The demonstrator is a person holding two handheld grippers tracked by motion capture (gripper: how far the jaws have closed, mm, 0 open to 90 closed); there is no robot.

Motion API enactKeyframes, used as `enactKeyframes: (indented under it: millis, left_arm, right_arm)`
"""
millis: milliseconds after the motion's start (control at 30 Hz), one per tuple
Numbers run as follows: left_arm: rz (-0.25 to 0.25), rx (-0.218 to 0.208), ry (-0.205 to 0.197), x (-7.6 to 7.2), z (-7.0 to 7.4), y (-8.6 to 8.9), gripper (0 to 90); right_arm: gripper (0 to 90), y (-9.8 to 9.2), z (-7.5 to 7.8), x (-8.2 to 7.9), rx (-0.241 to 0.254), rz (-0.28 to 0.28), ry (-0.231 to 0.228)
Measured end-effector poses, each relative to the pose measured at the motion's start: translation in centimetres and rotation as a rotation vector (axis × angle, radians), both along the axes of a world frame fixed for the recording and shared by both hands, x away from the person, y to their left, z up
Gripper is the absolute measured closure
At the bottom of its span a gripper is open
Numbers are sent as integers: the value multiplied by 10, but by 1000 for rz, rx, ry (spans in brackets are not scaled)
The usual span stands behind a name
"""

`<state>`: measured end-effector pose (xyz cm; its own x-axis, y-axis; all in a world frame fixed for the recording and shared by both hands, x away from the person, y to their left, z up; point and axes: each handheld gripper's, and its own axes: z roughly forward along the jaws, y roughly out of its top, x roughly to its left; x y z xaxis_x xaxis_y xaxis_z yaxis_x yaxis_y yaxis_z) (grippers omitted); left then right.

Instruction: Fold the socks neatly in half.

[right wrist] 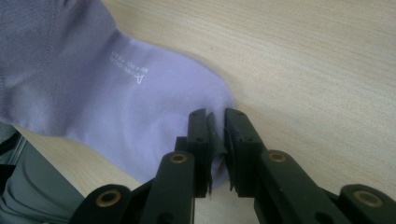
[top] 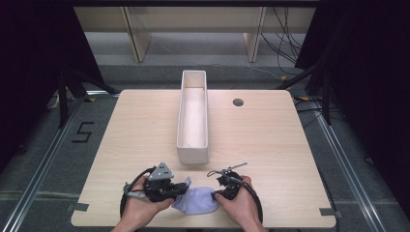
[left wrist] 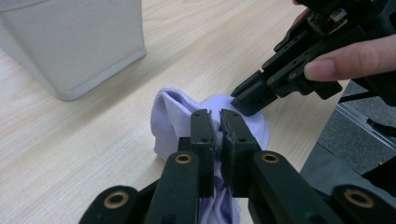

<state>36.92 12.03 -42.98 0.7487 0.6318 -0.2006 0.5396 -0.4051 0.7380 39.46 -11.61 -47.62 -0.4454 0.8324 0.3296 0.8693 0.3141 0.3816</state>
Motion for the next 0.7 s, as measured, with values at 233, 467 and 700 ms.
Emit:
enactKeyframes:
  millis: [233,467,700]
  left_arm:
    - [-37,29,8,1,-3,-12,836]
    - [-58,62,14,2,-9,-29,837]
    - [-62,88,19,5,-15,-42,836]
  right_arm:
    - [809,-2,-2,2,-33,55,-26]
    - [806,1,-1,1,-8,17,-12]
    - [804,2,-1,1,10,3,-4]
